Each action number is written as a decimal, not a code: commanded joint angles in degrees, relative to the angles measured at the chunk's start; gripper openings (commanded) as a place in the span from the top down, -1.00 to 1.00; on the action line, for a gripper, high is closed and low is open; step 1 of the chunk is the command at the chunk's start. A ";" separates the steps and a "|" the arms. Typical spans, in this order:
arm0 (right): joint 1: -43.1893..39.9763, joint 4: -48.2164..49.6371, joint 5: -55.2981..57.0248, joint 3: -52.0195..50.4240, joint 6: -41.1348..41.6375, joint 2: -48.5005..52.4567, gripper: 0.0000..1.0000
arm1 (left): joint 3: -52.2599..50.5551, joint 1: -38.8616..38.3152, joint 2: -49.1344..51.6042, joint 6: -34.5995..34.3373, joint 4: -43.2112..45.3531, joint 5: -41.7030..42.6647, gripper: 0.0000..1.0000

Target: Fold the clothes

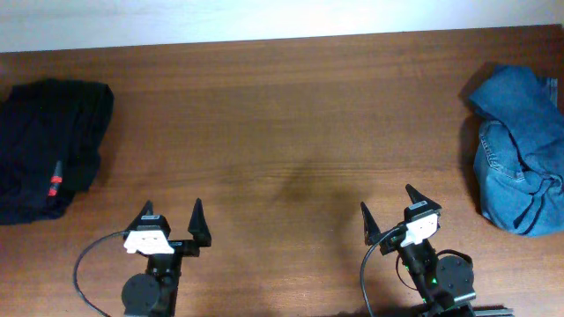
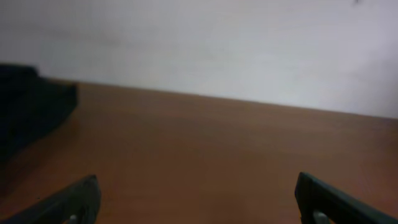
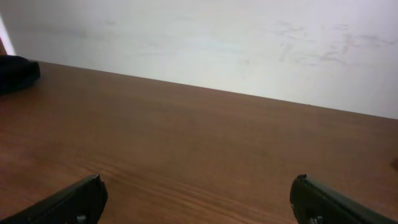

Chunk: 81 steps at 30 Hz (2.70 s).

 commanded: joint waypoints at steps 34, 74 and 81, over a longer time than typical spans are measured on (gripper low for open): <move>-0.42 -0.35 0.68 -0.26 0.04 -0.59 -0.98 | -0.37 4.63 -3.80 10.10 -3.96 4.22 -0.99; -0.42 -0.35 0.68 -0.26 0.04 -0.59 -0.98 | -0.37 4.63 -3.80 10.10 -3.98 4.22 -0.99; -0.42 -0.35 0.68 -0.26 0.04 -0.59 -0.98 | -0.37 4.63 -3.80 10.10 -3.98 4.22 -0.99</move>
